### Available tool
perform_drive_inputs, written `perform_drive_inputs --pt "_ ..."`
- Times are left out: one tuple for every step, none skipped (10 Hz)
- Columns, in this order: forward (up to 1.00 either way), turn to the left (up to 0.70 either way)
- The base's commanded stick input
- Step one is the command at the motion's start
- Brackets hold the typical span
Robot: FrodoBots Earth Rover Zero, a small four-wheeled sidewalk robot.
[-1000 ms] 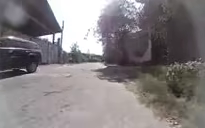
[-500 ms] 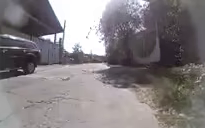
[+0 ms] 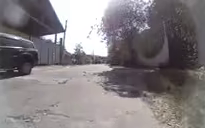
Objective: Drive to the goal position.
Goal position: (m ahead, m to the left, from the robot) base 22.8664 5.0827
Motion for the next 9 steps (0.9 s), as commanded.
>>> perform_drive_inputs --pt "1.0 0.0" --pt "1.0 0.0" --pt "1.0 -0.26" --pt "1.0 -0.4" --pt "1.0 -0.4" --pt "1.0 -0.16" --pt "1.0 0.0" --pt "1.0 0.0" --pt "1.0 0.0"
